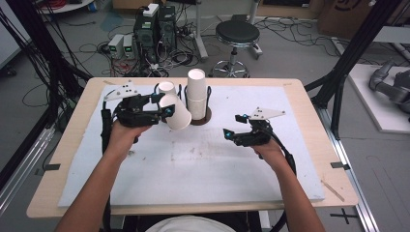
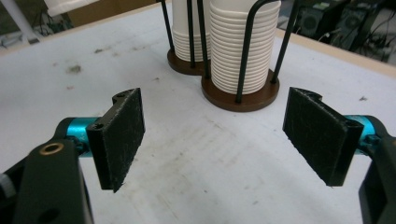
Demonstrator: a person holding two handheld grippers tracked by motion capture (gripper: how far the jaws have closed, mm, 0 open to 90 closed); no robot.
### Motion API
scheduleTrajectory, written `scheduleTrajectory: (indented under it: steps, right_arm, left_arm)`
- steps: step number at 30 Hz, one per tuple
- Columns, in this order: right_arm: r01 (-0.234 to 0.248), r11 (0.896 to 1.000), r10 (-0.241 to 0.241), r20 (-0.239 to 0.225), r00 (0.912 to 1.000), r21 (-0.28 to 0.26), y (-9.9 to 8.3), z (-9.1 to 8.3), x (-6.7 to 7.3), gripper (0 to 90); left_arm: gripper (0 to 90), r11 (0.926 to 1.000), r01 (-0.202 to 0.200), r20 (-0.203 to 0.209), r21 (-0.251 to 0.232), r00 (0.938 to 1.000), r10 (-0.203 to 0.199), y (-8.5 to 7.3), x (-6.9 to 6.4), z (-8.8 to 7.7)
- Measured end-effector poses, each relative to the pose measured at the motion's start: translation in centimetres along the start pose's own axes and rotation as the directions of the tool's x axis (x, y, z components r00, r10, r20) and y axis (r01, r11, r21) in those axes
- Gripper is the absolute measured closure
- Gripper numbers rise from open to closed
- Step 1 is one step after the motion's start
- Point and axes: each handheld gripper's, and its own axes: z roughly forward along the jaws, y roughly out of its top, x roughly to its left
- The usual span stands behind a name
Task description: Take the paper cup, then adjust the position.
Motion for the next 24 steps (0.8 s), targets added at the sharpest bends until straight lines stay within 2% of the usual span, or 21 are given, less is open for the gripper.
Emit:
scheduleTrajectory:
  steps: [4,9,12,15,18,22,24]
  right_arm:
    - [0.048,0.999,-0.048,0.002,0.9988,0.013,-0.4,0.1,-0.5,21.3]
    - [0.049,0.999,-0.05,0.034,0.9982,0.008,-0.7,0.1,-0.5,21.3]
    - [-0.017,1.0,0.017,0.006,0.9998,0.026,-0.8,0.1,-0.4,21.3]
    - [-0.045,0.999,0.046,-0.014,0.9989,0.027,-0.8,0.0,-0.5,21.3]
    - [-0.055,0.998,0.055,-0.029,0.9981,0.006,-0.6,-0.1,-0.4,21.3]
    - [-0.044,0.999,0.043,-0.053,0.9977,-0.014,-0.4,-0.3,-0.1,21.3]
    - [-0.053,0.999,0.053,-0.073,0.996,-0.01,-0.4,-0.3,0.1,21.3]
  left_arm:
    - [35.4,1.0,-0.005,0.011,0.002,0.9999,0.005,-0.4,-0.3,0.0]
    - [35.3,1.0,-0.008,0.005,0.0,1.0,0.008,-0.8,-0.6,0.2]
    - [35.3,1.0,-0.008,0.006,0.005,1.0,0.007,-0.9,-0.7,0.4]
    - [35.3,1.0,-0.004,0.009,0.006,1.0,0.004,-0.9,-0.6,0.6]
    - [35.3,0.9999,-0.004,0.014,0.014,0.9999,0.004,-1.0,-0.7,0.7]
    - [35.3,0.9997,-0.013,0.023,0.021,0.9996,0.013,-1.0,-0.8,0.9]
    - [35.3,0.9997,-0.014,0.031,0.02,0.9994,0.013,-1.2,-0.9,1.0]
